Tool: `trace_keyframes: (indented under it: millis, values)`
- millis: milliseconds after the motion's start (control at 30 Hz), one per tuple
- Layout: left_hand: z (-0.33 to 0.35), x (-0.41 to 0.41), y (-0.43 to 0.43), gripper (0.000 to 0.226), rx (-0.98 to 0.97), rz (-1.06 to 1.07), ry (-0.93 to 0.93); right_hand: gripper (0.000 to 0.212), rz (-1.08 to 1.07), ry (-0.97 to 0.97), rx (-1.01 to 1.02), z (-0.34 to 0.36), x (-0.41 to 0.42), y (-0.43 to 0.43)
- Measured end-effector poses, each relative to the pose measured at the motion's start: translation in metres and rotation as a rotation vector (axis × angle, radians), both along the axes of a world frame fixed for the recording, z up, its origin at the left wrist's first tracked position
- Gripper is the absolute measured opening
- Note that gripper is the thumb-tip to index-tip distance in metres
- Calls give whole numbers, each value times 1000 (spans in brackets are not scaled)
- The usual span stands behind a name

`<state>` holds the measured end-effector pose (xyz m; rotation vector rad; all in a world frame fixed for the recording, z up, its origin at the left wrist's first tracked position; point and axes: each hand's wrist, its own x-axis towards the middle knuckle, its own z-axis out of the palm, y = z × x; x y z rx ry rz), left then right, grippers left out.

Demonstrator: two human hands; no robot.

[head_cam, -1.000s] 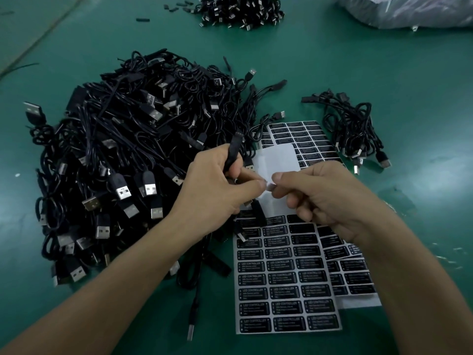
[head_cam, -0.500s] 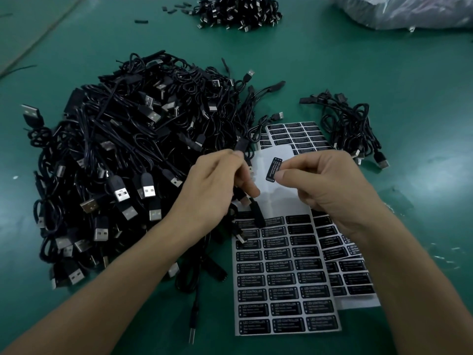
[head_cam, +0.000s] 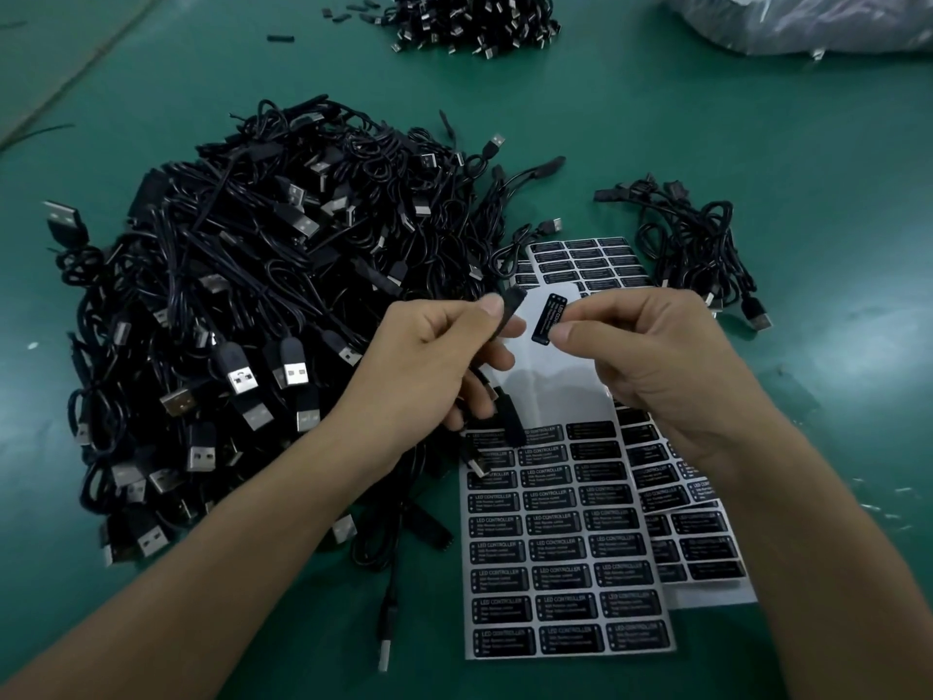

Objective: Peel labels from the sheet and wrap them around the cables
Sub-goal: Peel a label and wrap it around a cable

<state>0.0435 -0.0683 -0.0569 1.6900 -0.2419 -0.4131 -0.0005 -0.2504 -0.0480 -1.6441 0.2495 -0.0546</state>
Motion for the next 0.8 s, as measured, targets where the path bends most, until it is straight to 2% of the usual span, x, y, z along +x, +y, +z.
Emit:
trace_keyframes:
  millis: [100, 200, 467, 633, 800]
  values:
    - [1, 1, 0, 35, 6, -4, 35, 16, 2, 5, 22, 1, 0, 0]
    - [1, 2, 0, 32, -5, -2, 59, 19, -1, 17, 33, 1, 0, 0]
    - [-2, 6, 4, 7, -42, -59, 43, 20, 14, -40, 28, 2, -2, 2]
    - [-2, 7, 5, 21, -50, -66, 67, 21, -14, -54, 95, 4, -2, 1]
    - [-2, 3, 4, 31, 14, -85, -44, 13, 14, -80, -66, 3, -3, -1]
